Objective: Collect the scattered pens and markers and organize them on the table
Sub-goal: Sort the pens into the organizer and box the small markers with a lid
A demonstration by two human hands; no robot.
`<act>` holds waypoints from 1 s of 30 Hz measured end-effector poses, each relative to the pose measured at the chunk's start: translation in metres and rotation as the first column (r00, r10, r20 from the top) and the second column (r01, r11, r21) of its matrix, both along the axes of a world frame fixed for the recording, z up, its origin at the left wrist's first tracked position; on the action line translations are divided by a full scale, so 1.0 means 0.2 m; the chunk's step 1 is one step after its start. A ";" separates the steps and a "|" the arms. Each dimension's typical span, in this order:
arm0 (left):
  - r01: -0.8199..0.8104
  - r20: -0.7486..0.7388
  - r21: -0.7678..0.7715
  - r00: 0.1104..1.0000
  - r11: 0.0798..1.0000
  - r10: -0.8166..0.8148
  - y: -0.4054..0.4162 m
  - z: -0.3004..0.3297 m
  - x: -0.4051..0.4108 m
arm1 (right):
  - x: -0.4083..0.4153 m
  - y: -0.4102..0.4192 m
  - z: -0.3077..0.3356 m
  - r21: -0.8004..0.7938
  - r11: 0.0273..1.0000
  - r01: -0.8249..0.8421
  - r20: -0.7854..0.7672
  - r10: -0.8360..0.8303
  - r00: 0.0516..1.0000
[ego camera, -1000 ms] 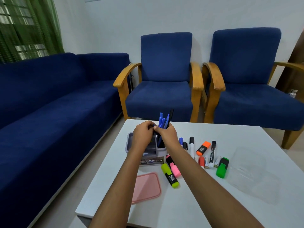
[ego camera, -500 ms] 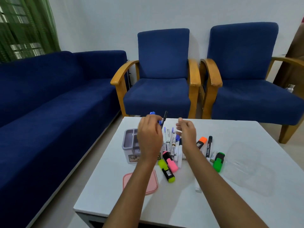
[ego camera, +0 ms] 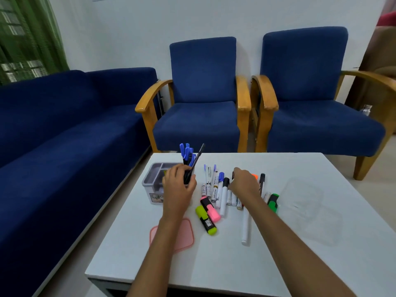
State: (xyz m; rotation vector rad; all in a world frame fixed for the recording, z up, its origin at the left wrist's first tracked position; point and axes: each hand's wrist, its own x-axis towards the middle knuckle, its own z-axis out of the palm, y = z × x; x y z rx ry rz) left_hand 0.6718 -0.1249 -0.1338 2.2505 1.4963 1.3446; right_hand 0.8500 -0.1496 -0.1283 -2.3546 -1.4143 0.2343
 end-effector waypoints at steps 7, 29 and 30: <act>-0.063 0.067 -0.054 0.996 0.997 0.066 -0.08 -0.02 0.08 | -0.03 0.01 0.04 -0.007 0.999 0.045 -0.153 -0.046 0.987; -0.026 -0.202 0.166 0.978 0.986 0.060 -0.24 -0.06 0.26 | -0.08 0.05 0.03 -0.166 0.983 0.084 -0.102 -0.102 0.990; -0.008 -0.242 0.098 0.970 0.995 0.032 -0.23 -0.07 0.28 | -0.07 0.05 0.04 -0.172 0.982 0.078 -0.113 -0.098 0.989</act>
